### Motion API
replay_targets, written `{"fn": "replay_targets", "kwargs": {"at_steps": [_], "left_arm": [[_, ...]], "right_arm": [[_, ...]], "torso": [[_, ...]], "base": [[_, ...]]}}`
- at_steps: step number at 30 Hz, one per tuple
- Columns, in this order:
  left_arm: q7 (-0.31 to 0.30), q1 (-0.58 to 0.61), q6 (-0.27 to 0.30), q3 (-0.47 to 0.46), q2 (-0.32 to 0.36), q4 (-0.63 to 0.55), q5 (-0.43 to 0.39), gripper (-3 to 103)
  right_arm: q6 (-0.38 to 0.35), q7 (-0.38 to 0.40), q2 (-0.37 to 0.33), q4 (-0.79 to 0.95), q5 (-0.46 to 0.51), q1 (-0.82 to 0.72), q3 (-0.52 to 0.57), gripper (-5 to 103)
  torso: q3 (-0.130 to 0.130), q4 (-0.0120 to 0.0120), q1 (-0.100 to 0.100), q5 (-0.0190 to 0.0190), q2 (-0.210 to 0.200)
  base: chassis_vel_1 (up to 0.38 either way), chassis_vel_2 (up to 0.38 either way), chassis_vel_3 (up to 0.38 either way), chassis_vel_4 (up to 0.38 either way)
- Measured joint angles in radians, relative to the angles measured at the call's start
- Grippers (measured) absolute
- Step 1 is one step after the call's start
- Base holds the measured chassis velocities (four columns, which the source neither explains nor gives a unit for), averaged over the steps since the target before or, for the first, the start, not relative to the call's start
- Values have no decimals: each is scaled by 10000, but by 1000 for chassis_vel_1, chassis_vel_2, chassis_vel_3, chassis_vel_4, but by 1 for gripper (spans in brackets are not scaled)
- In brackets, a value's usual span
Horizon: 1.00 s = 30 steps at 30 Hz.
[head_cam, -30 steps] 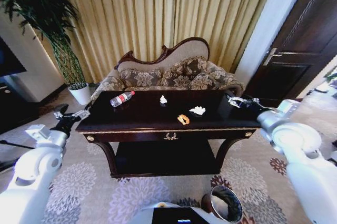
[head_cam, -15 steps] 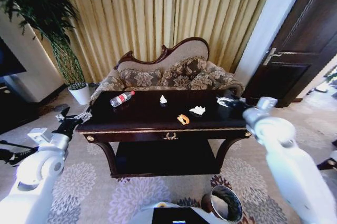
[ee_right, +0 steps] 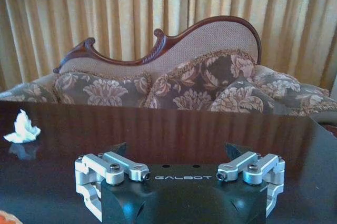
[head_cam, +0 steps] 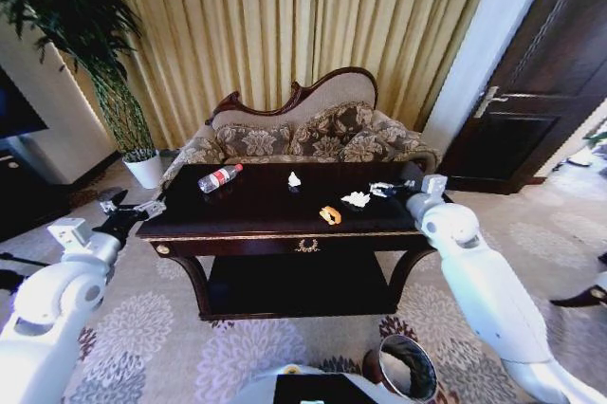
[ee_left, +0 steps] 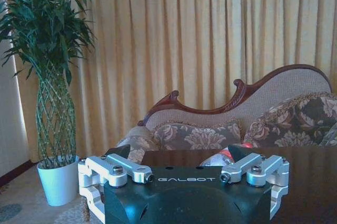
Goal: Move to the front of the table and place the trash on the table into the trash bin.
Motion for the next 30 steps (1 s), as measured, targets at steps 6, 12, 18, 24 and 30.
{"fn": "replay_targets", "kwargs": {"at_steps": [6,12,18,24,30], "left_arm": [[-2,4,-7,-11,65,73,-15,100],[7,19,-36,140,-102,-2,24,100],[32,48,-71,122,-133,-23,31,100],[51,124,-90,61,-159,-110,28,100],[48,73,-91,60,-138,-150,-29,100]], "right_arm": [[21,0,55,90,-148,-238,41,100],[39,1,509,165,-391,-533,-180,100],[71,1,802,46,-483,-402,-578,100],[91,1,902,-12,-479,-196,-814,100],[239,1,992,-274,-490,1,-1000,100]], "torso": [[-1,0,0,-1,0],[-1,2,0,0,1],[-1,2,0,0,1],[-1,1,-1,-1,1],[-1,0,-1,0,1]], "base": [[0,0,0,0],[0,0,0,0],[0,0,0,0],[0,0,0,0],[0,0,0,0]]}}
